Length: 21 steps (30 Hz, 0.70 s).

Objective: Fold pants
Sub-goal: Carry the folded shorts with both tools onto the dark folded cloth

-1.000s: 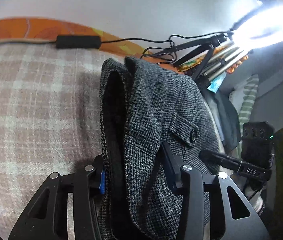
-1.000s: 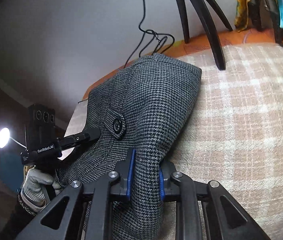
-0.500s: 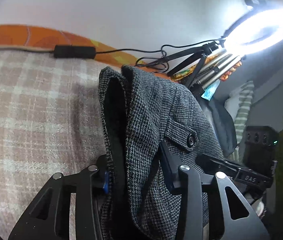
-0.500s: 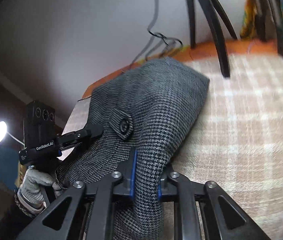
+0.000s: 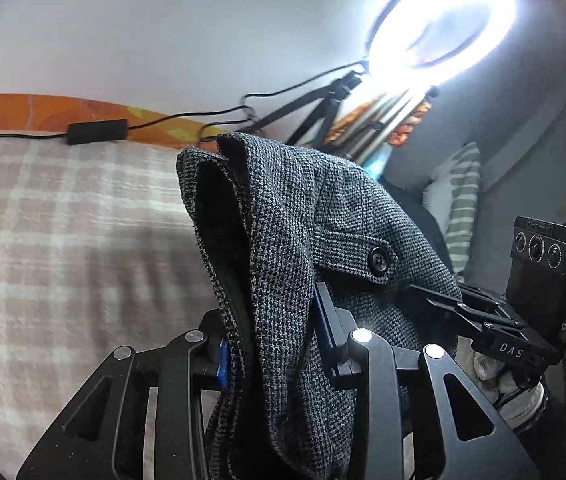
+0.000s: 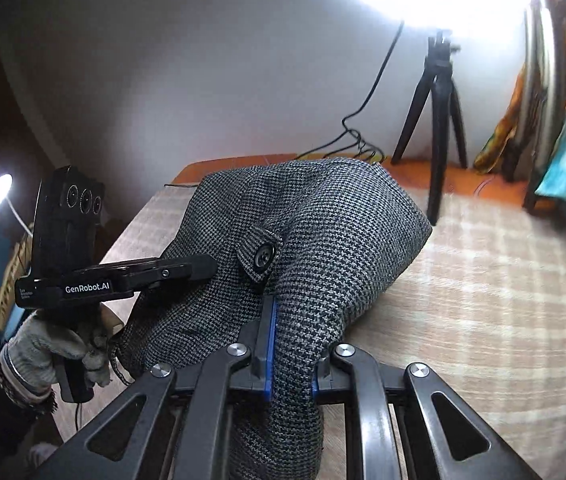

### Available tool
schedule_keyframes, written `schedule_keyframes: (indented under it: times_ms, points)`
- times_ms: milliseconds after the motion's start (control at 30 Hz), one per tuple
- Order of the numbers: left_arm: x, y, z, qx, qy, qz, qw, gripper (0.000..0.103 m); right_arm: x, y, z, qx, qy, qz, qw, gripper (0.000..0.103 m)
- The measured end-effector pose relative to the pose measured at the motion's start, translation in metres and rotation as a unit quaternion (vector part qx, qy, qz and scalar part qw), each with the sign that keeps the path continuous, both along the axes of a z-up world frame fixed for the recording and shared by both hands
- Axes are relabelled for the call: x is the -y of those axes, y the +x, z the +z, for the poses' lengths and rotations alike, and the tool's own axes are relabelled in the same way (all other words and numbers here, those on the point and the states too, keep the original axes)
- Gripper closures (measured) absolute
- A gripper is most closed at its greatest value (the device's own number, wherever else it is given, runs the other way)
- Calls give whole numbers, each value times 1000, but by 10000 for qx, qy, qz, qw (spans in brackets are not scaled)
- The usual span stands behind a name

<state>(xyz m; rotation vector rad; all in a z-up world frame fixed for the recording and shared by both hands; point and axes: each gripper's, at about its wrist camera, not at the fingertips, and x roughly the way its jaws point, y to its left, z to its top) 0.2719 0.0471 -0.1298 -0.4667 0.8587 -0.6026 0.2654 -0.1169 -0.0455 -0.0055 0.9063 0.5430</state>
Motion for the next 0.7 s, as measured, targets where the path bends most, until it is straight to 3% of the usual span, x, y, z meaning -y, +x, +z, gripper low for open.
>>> schedule_keyframes:
  times_ms: [367, 700]
  points:
    - [77, -9, 41, 434, -341, -452, 9975, 71, 67, -47, 63, 594, -569, -195, 9964, 93]
    - [175, 7, 66, 766, -512, -993, 9908, 71, 167, -70, 96, 947, -899, -686, 9891, 93]
